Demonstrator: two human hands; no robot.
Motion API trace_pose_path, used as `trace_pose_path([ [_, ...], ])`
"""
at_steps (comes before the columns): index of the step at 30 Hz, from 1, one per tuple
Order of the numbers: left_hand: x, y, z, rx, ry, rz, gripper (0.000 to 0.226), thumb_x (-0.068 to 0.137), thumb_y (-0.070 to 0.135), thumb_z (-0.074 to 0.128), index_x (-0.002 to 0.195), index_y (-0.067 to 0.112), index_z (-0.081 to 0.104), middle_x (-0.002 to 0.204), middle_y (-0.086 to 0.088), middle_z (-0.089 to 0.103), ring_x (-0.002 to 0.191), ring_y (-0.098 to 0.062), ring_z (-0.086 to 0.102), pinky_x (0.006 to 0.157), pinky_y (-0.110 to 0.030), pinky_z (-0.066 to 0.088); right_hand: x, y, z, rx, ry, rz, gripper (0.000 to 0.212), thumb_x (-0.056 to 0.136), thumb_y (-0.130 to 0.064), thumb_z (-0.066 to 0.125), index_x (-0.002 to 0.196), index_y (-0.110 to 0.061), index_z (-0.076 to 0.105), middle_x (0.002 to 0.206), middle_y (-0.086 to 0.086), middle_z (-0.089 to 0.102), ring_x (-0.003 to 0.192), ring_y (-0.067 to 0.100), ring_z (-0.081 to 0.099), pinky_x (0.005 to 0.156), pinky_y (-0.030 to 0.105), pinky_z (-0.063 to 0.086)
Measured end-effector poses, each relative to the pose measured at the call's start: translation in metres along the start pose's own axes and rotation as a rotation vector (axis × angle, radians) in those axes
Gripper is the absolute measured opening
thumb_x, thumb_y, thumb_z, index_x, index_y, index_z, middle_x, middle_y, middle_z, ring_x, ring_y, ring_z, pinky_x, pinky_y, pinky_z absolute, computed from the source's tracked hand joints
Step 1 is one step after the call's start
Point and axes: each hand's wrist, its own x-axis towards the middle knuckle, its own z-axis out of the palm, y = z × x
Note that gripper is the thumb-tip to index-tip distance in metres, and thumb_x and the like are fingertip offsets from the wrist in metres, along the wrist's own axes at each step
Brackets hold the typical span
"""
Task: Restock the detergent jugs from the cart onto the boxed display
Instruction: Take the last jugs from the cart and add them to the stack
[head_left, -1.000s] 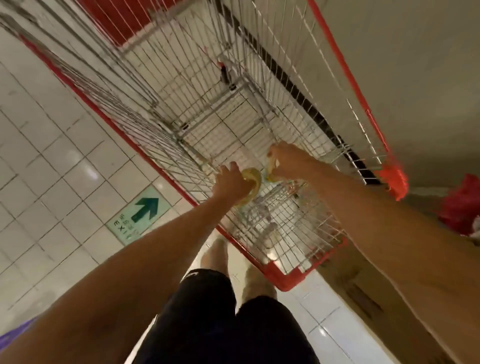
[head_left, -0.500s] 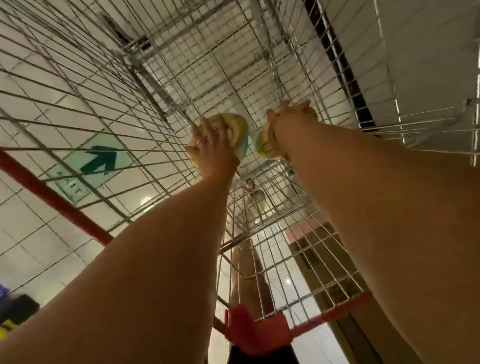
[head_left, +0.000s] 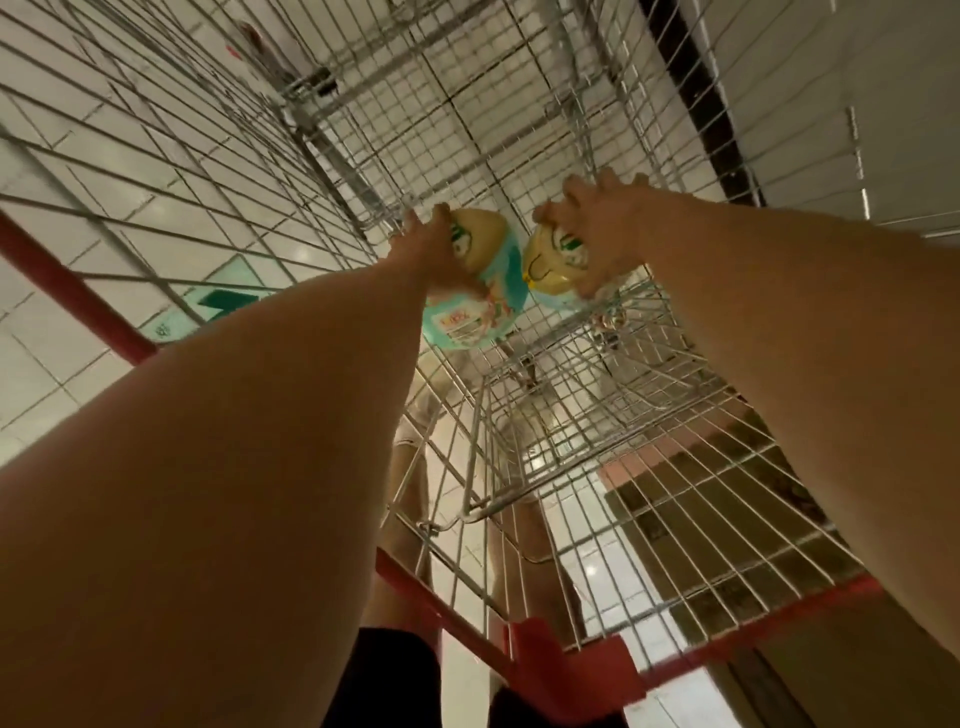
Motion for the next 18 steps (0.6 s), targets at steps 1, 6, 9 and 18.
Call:
trace_pose_path([
  [1,-0.004,0.006,-0.004,0.026,0.001,0.001,0.138,0.062,0.049,0.098,0.166,0.029,0.011,0.171,-0.023,0.007,0.153,-0.054,0.02,0.115,-0.069,0.038,-0.003,0.0,-0.002,0.022,0.011,0.005,0.13,0.059,-0.071,0.088,0.159,-0.047,0.009,0.162,0.007,0.02,0.147,0.048,0.028,0.105,0.07,0.043],
  [6,-0.037,0.036,-0.053,0.126,0.082,0.055,0.136,0.059,0.051,0.098,0.165,0.029,0.018,0.17,-0.023,0.007,0.154,-0.056,0.013,0.112,-0.072,0.037,-0.046,0.012,-0.043,0.103,0.153,0.091,0.126,0.059,-0.083,0.079,0.156,-0.037,0.015,0.166,0.017,0.022,0.145,0.052,0.034,0.108,0.068,0.041],
  [9,-0.066,0.052,-0.103,0.134,0.145,0.119,0.137,0.061,0.053,0.097,0.167,0.029,0.014,0.172,-0.024,0.003,0.155,-0.056,0.005,0.116,-0.074,0.03,-0.098,0.025,-0.077,0.109,0.273,0.169,0.134,0.06,-0.096,0.056,0.161,-0.023,0.007,0.165,0.027,0.022,0.146,0.053,0.033,0.111,0.065,0.042],
  [18,-0.233,0.116,-0.254,0.419,0.507,0.458,0.135,0.057,0.056,0.097,0.162,0.027,0.017,0.161,-0.02,0.028,0.148,-0.051,0.028,0.107,-0.077,0.038,-0.317,0.019,-0.177,0.335,0.767,0.366,0.135,0.053,-0.089,0.05,0.16,-0.011,0.026,0.142,0.024,0.044,0.125,0.044,0.048,0.102,0.058,0.052],
])
